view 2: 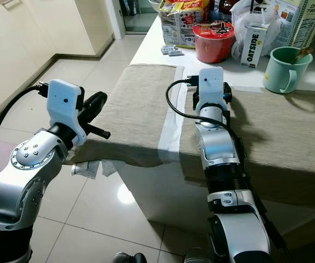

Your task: Setting the table

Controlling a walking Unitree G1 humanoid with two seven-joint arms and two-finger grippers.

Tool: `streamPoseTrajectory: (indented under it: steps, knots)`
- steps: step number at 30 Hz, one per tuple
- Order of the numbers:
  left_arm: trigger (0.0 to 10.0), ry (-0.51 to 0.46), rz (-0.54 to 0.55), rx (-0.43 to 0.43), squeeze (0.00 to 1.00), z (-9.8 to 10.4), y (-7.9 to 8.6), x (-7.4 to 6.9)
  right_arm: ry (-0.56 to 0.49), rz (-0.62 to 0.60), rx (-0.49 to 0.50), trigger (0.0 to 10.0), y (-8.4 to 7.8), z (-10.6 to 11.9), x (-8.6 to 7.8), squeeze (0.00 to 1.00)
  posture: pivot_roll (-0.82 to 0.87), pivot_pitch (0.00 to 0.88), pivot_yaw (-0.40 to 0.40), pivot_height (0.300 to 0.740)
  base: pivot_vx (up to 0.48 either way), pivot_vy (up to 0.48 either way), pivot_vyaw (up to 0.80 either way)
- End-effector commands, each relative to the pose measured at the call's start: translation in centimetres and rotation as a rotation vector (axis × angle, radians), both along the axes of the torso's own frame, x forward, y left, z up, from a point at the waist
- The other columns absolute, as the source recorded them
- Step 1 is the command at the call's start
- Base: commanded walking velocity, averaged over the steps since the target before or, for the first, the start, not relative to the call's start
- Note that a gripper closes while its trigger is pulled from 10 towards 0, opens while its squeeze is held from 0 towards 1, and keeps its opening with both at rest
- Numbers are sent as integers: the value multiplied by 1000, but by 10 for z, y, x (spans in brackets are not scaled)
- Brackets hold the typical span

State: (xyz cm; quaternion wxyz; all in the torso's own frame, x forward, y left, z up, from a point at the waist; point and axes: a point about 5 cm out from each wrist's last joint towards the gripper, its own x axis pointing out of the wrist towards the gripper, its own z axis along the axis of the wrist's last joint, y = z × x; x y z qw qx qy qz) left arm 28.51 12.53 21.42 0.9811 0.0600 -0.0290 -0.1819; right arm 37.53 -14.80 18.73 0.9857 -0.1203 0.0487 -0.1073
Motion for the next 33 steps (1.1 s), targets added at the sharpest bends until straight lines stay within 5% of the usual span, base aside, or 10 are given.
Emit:
streamPoseTrajectory:
  steps: [1, 33]
  knots:
    - [10000, -15, 17, 9, 0, 4, 5, -1, 187, 4, 54, 10000, 2, -43, -7, 0, -163, 100, 174, 740, 0, 0, 0]
    - [10000, -11, 12, 11, 0, 4, 4, -2, 206, -5, 43, 10000, 2, -52, -8, 0, -160, 109, 177, 740, 0, 0, 0]
